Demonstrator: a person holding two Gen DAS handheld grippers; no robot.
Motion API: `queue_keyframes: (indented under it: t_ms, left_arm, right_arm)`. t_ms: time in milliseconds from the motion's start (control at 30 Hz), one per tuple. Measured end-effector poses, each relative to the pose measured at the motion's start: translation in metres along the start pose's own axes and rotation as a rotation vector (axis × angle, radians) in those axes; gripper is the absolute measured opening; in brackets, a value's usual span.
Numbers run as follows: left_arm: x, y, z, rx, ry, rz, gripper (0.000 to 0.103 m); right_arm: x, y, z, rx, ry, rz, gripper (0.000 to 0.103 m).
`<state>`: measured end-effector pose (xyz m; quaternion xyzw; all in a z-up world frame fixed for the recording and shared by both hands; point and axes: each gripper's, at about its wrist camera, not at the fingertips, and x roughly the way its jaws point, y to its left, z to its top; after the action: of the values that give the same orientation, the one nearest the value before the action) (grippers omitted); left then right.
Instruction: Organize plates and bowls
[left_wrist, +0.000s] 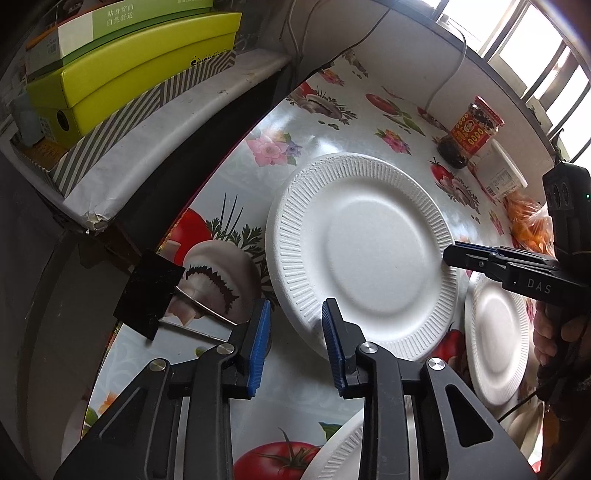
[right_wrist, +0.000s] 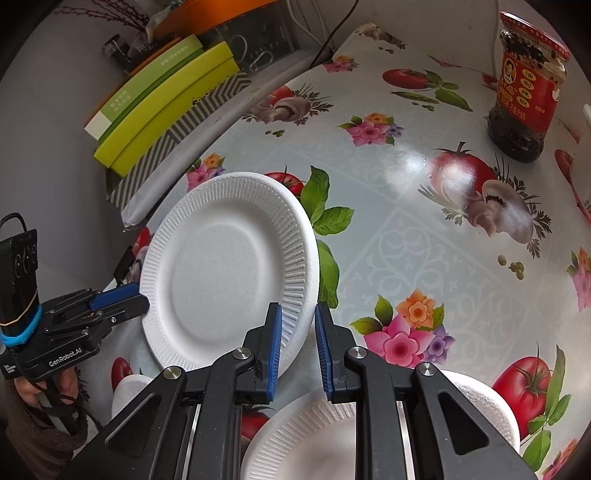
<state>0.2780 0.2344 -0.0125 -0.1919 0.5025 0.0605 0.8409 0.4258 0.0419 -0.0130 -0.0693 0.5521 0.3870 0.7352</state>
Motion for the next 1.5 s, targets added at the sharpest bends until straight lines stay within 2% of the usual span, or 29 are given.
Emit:
queue_keyframes:
  t_ms: [367, 767, 1500]
  left_arm:
    - [-0.009, -0.002, -0.002, 0.002, -0.018, -0.008, 0.030]
    - [-0.041, -0.008, -0.010, 0.032, -0.065, -0.009, 0.030]
    - [-0.092, -0.018, -0.069, 0.072, -0.092, -0.035, 0.030]
  right_arm:
    - [-0.006, 0.005, -0.008, 0.019, -0.004, 0.007, 0.018]
    - [-0.036, 0.022, -0.018, 0.016, -0.039, 0.001, 0.018]
    - [-0.085, 0.060, -0.098, 0.067, -0.071, 0.008, 0.018]
